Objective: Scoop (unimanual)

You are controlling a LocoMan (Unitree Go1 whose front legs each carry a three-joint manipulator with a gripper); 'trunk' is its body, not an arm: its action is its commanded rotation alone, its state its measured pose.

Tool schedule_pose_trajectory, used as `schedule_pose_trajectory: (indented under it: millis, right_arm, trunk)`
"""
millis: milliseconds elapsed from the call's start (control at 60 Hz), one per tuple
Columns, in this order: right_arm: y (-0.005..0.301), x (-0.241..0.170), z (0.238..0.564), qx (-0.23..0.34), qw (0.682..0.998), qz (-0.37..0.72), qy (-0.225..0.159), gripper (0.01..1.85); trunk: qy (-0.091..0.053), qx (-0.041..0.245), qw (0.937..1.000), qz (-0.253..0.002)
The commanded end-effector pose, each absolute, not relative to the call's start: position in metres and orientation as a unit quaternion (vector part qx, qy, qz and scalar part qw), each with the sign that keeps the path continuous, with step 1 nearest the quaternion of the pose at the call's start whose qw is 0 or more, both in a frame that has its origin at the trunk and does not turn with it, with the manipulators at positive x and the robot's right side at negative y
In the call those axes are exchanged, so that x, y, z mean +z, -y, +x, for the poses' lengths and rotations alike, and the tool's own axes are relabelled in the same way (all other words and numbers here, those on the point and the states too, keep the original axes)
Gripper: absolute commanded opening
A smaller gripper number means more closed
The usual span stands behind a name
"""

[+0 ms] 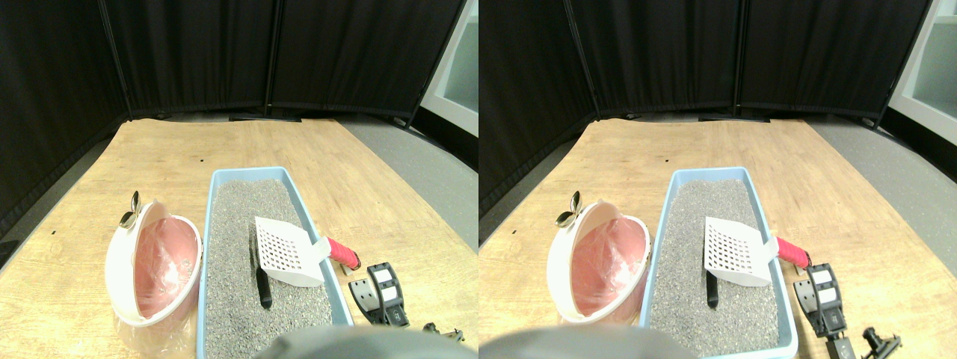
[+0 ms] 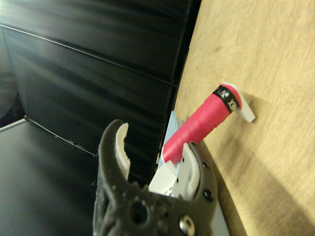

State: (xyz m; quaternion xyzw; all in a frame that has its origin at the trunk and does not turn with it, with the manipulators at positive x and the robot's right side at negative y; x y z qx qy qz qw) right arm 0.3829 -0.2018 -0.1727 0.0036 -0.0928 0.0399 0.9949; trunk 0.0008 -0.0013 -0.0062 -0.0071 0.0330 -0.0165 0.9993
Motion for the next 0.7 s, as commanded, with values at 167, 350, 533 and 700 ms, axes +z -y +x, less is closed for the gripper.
schedule_pose_trajectory:
  millis: [167,350,533,700]
  right_arm:
    - [0.206,-0.17,0.386,0.043,0.994,0.041,0.087,0.7]
    - [0.208,-0.176,0.391,0.058,0.993,0.07,0.075,0.74]
    - [0.206,-0.18,0.398,0.046,0.994,0.082,0.053,0.76]
    - [0.205,-0.185,0.405,0.039,0.994,0.096,0.038,0.81]
  trunk:
    - [-0.028,-0.021,0.9993,-0.012]
    - [-0.029,-0.019,0.9993,-0.015]
    - [-0.027,-0.016,0.9993,-0.02]
    - [-0.027,-0.015,0.9993,-0.023]
